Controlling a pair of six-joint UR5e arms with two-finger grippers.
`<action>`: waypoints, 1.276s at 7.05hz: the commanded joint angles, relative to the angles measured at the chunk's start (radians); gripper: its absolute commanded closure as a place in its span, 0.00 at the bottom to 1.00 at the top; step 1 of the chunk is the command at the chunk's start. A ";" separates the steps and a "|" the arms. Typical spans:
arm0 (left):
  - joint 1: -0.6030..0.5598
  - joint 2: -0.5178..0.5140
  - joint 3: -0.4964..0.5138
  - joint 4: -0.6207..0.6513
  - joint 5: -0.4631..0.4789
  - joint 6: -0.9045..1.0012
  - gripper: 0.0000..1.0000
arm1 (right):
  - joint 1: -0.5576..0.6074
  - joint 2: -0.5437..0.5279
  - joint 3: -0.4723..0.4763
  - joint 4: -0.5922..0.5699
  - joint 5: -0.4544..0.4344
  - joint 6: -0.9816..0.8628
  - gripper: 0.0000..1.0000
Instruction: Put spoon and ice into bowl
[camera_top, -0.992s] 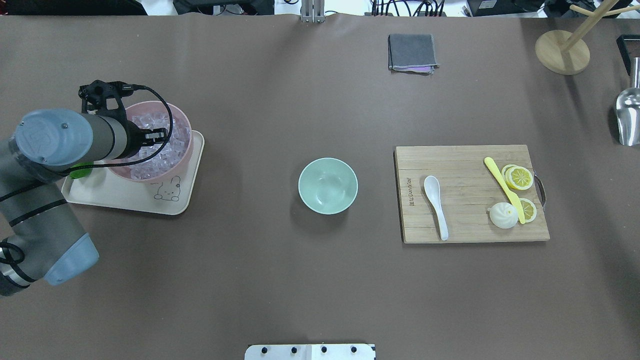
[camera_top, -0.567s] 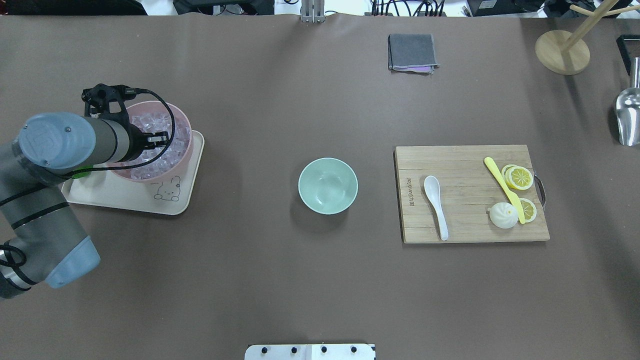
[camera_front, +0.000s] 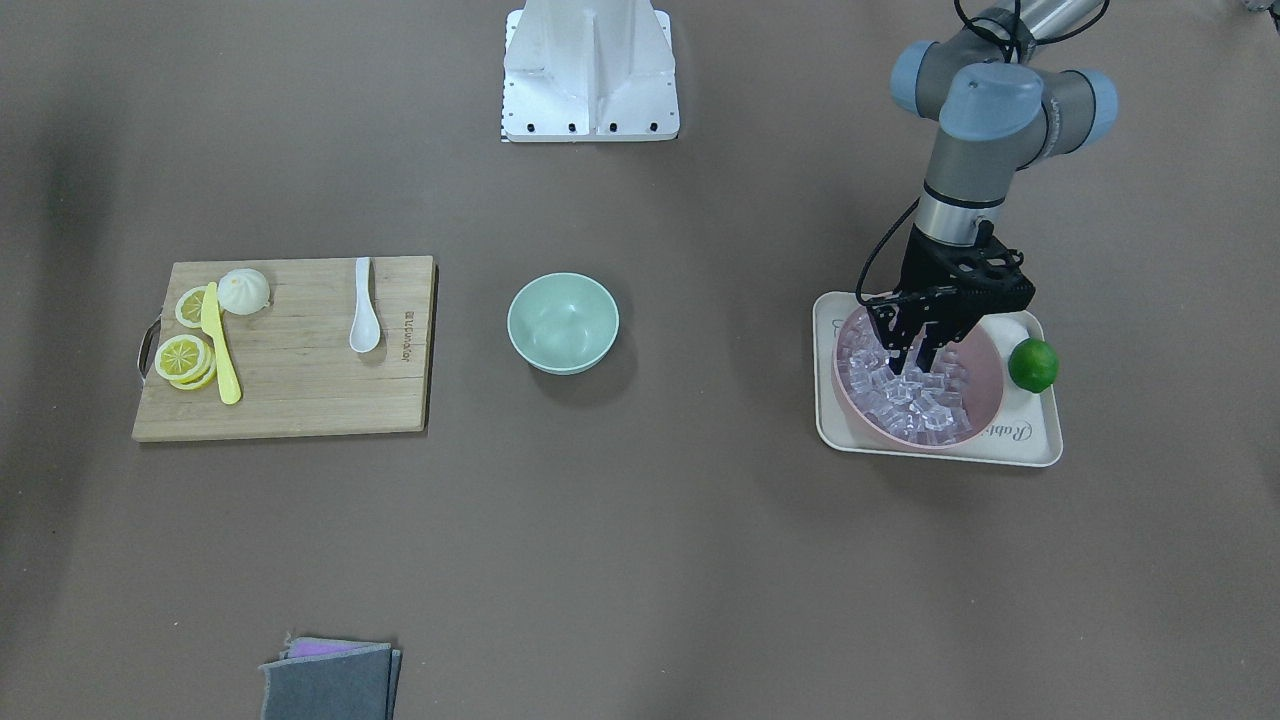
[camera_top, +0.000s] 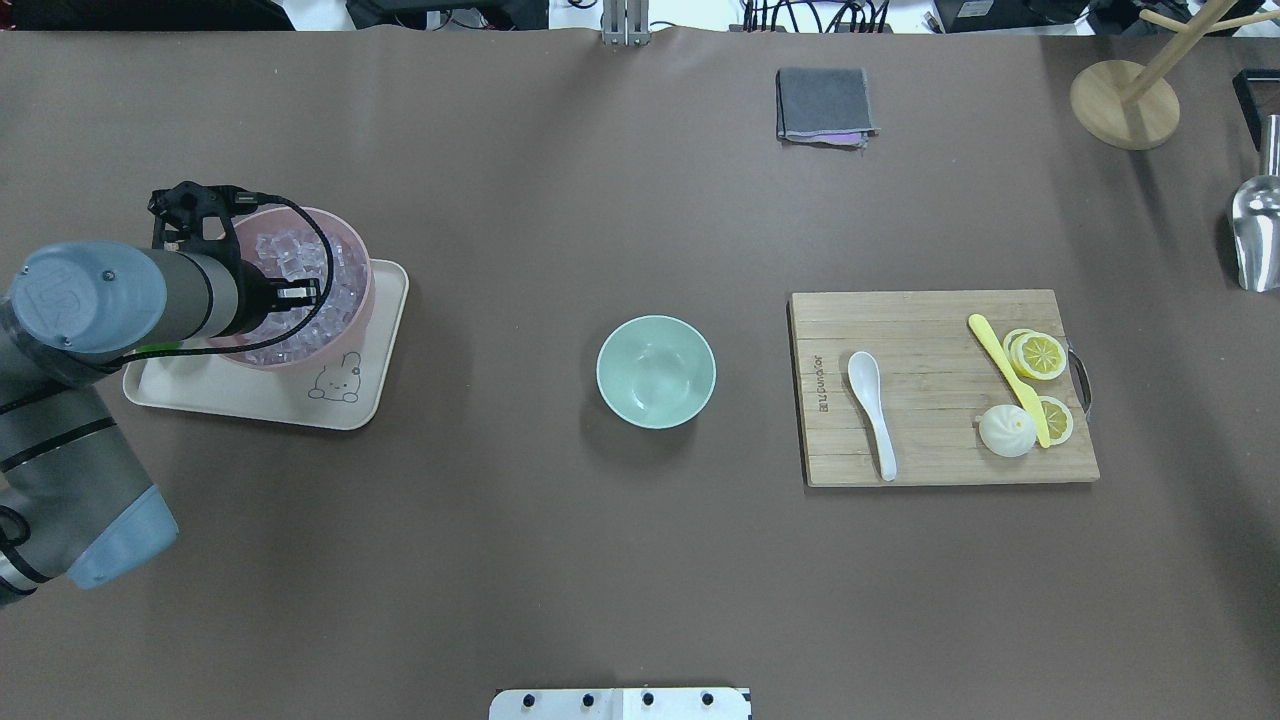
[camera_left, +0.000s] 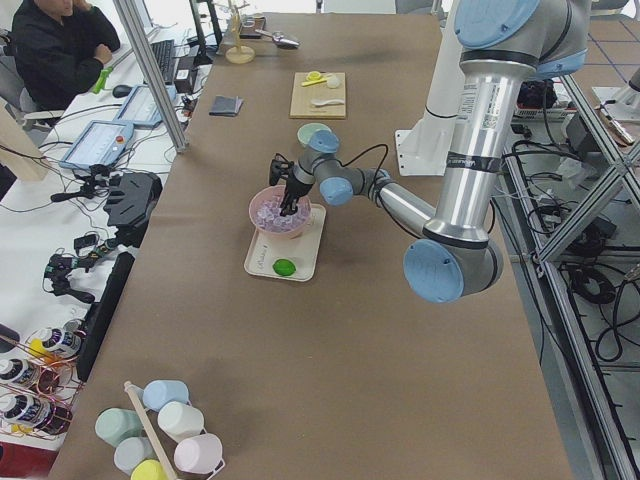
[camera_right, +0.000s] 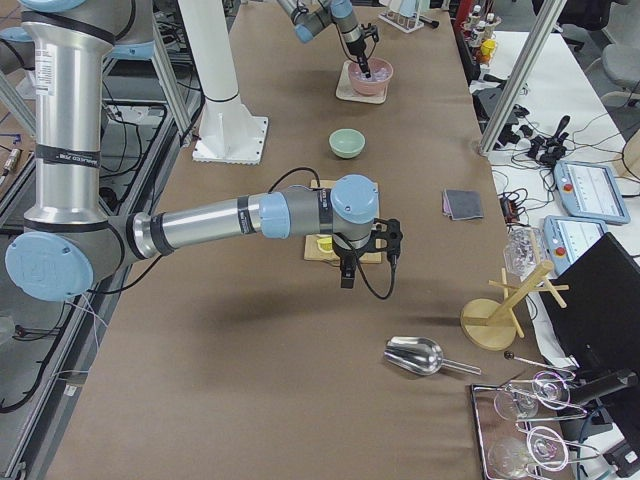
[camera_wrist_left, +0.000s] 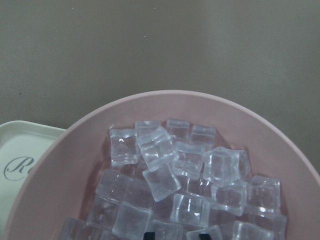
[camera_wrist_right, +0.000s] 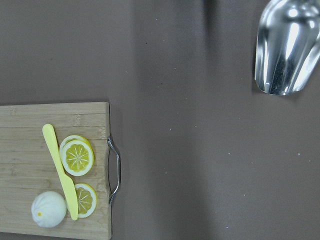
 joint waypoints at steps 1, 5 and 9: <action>0.000 -0.005 -0.003 -0.004 -0.001 0.001 0.80 | 0.000 0.004 -0.001 0.000 0.000 0.000 0.00; -0.003 0.007 -0.057 0.005 -0.023 0.015 0.90 | 0.000 0.011 -0.002 0.000 0.000 0.009 0.00; -0.032 0.013 -0.037 0.005 -0.056 0.121 0.27 | -0.002 0.013 -0.011 0.000 0.011 0.009 0.00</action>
